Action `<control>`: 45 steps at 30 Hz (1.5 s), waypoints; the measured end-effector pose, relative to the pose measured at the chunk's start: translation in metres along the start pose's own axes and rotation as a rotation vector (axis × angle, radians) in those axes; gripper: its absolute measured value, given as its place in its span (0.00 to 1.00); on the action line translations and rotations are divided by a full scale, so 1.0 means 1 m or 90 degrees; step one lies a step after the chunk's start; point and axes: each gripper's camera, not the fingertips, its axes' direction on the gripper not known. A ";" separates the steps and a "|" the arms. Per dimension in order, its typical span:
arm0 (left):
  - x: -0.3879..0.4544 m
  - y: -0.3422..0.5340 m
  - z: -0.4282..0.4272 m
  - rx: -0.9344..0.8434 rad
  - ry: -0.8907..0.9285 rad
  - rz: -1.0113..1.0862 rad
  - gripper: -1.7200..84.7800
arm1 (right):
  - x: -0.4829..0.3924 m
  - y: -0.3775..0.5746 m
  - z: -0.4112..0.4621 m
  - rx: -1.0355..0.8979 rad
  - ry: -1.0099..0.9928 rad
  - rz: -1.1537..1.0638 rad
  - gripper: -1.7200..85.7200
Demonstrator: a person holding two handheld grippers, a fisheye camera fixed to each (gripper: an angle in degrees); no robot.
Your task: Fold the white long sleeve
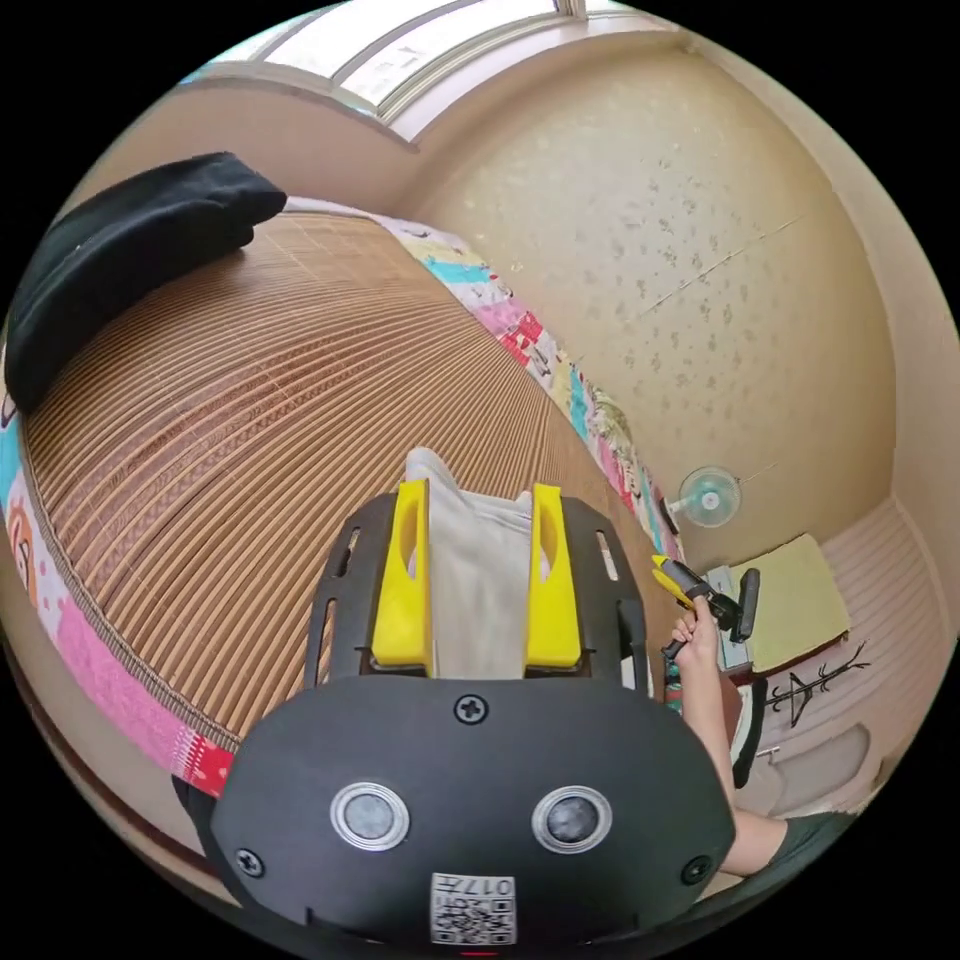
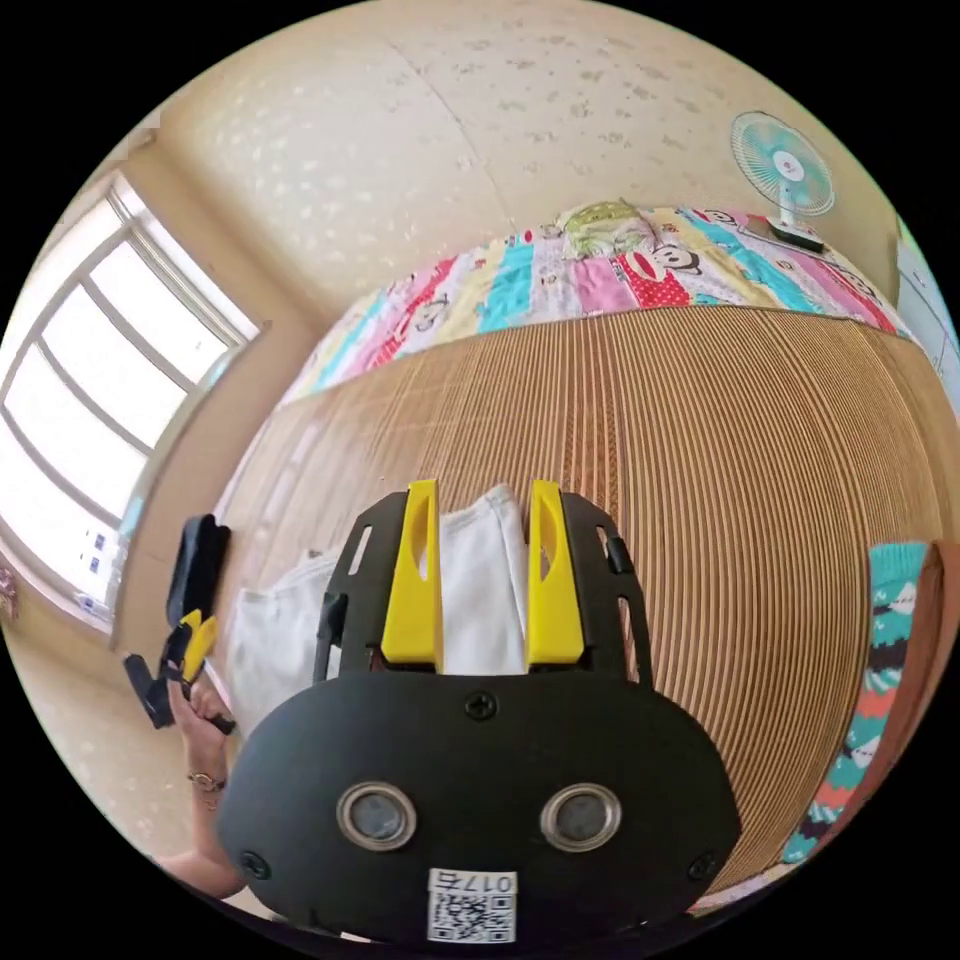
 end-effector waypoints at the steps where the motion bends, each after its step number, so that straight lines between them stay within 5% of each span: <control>1: 0.000 -0.005 0.009 -0.019 -0.008 -0.003 0.18 | -0.008 0.002 0.037 -0.045 0.038 -0.017 0.16; 6: -0.019 -0.009 0.056 -0.057 -0.037 -0.072 0.09 | -0.017 0.025 0.128 -0.142 0.126 -0.030 0.10; 10: -0.001 0.006 0.025 0.094 0.088 0.037 0.03 | -0.014 0.054 0.060 0.098 0.052 -0.030 0.07; 13: -0.007 0.009 0.018 0.141 0.097 -0.013 0.02 | -0.021 0.075 0.055 0.197 0.102 -0.069 0.07; 18: -0.024 -0.004 0.062 0.049 0.026 -0.069 0.04 | 0.005 0.073 0.157 -0.047 0.245 0.007 0.07; 23: -0.023 0.002 0.039 0.076 0.074 -0.074 0.08 | 0.048 0.098 0.111 0.061 0.144 0.098 0.06; 28: -0.029 0.047 -0.028 0.072 0.097 -0.072 0.19 | 0.032 0.125 0.078 0.114 -0.040 -0.076 0.04; 32: -0.042 0.125 -0.052 -0.023 0.101 -0.141 0.26 | 0.001 0.139 0.095 0.082 0.024 -0.161 0.03; 45: -0.063 0.156 -0.040 -0.093 0.191 -0.244 0.08 | 0.005 0.195 0.126 -0.074 -0.011 -0.324 0.02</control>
